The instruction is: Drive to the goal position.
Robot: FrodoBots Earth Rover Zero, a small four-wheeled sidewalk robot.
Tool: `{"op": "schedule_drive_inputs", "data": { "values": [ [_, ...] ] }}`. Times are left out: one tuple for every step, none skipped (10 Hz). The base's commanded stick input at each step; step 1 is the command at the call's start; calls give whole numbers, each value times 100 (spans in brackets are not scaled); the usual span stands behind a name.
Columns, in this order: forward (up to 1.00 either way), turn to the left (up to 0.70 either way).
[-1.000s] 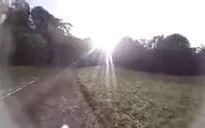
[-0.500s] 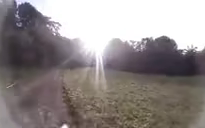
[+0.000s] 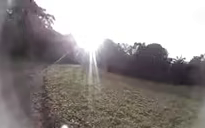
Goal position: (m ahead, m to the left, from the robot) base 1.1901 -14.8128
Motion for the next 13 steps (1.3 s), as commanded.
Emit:
{"op": "schedule_drive_inputs", "data": {
  "values": [
    [85,-34],
    [85,-34],
    [85,-34],
    [85,-34],
    [85,-34],
    [85,-34],
    [85,-34],
    [85,-34],
    [85,-34],
    [85,-34],
    [85,-34],
    [85,-34],
    [85,-34]
  ]
}}
